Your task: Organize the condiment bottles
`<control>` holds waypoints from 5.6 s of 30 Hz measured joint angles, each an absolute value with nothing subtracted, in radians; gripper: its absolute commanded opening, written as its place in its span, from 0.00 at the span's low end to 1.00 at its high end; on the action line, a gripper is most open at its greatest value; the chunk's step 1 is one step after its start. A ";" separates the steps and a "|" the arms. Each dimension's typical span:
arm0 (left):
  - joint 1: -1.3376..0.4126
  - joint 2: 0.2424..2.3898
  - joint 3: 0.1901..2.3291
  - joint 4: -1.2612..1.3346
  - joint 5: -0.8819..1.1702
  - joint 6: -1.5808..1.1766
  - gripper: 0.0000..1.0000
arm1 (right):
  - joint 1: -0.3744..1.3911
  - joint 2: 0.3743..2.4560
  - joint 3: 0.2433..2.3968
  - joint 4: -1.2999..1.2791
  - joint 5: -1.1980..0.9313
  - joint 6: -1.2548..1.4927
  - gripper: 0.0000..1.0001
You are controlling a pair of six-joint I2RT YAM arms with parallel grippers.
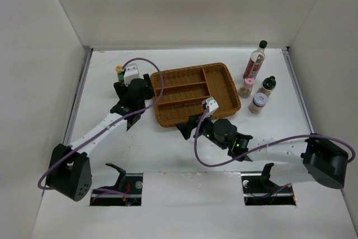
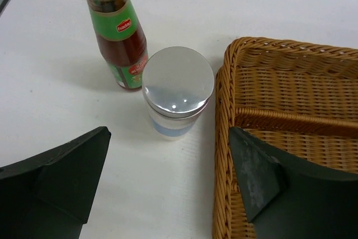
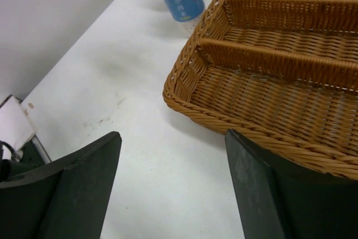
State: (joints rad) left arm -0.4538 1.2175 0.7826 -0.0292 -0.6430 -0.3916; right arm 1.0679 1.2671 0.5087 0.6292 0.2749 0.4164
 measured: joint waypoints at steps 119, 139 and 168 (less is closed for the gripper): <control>-0.190 1.672 1.098 0.152 -0.700 -0.317 0.20 | 0.973 1.238 0.442 0.711 0.227 0.464 0.89; -0.478 1.240 0.929 0.099 -0.765 -0.293 0.17 | 0.962 1.217 0.441 0.711 0.228 0.466 0.88; -0.677 1.509 0.991 0.199 -0.727 -0.298 0.25 | 0.948 1.198 0.423 0.719 0.228 0.473 0.88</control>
State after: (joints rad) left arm -0.6773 1.5089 0.9909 0.1989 -0.7269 -0.2981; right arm 0.9482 1.1984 0.4232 0.7193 0.2276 0.4728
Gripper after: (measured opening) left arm 0.370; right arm 0.883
